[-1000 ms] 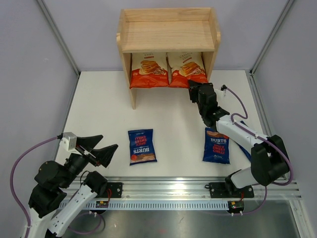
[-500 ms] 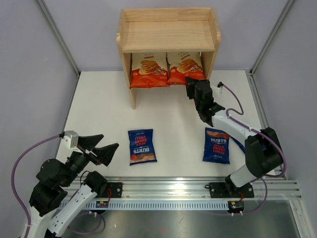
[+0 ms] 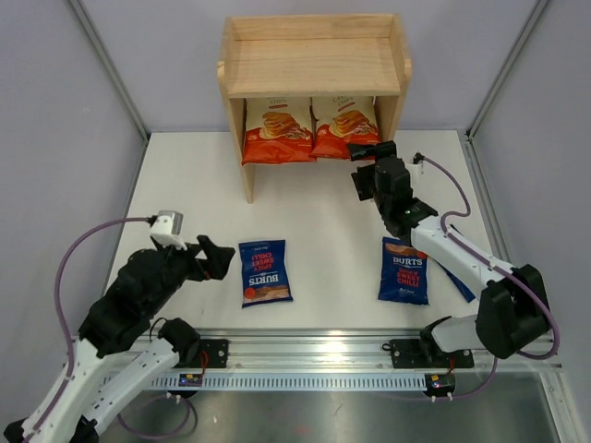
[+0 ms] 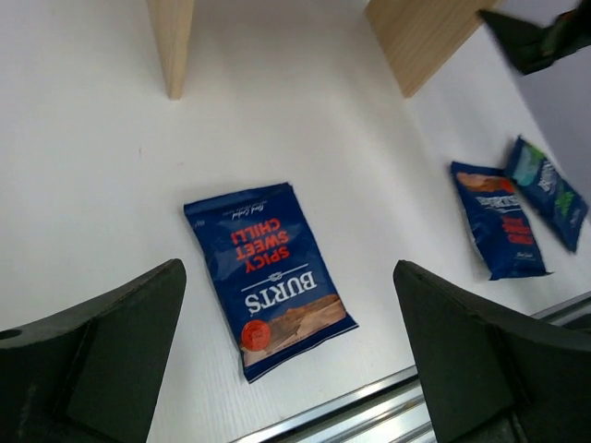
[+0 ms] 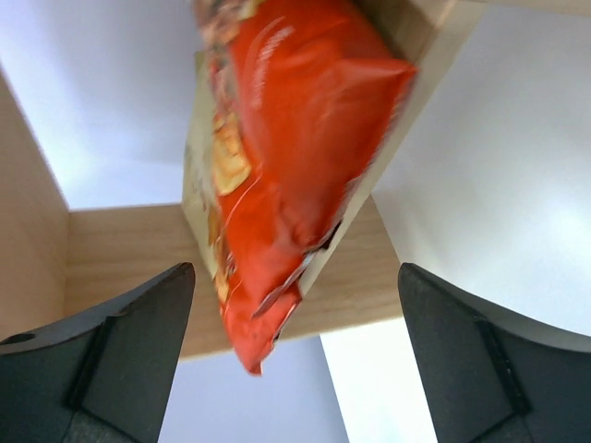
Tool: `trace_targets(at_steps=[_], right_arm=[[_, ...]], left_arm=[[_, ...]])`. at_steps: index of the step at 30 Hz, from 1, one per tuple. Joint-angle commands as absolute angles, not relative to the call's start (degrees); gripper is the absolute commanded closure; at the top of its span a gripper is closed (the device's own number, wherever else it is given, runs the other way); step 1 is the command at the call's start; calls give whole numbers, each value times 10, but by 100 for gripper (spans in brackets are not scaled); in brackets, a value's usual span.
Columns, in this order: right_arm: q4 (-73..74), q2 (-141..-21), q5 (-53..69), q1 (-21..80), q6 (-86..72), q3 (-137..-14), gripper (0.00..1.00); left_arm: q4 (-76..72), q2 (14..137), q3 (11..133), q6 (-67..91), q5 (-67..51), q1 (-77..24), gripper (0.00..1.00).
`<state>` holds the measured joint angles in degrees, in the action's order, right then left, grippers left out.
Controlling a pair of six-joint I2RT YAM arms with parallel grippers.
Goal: Place and organize the chips bags onto the shelf
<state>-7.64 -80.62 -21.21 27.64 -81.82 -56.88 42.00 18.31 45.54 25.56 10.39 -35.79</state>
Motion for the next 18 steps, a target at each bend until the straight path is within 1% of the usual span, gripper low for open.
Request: trace_targets(at_steps=[1,5,6,9,11,13,16,18], right_arm=[[-66,-747,-170,274,-736,-563,1],[-62,-687,-111,273,-671,-520,1],[-63,-656,-96,273,-658,-509,1],[-90,-588,-26,272,-586,-456,1],[-123,-558,75,271,-497,-425,1],[-100,-514,166,271,-416,-426,0],[-26,-450,203,271,-388,-415,1],[-13,-401,230,271,-386,-401,0]], left_arm=[[431,268,470,299,141,-358,1],[407,315,426,349,136,-356,1],[400,329,416,356,132,-352,1],[358,347,376,367,97,-344,1],[333,366,359,373,80,-336,1],[320,383,337,375,67,-320,1],[287,400,308,368,22,-282,1],[267,415,295,363,-20,-251,1]])
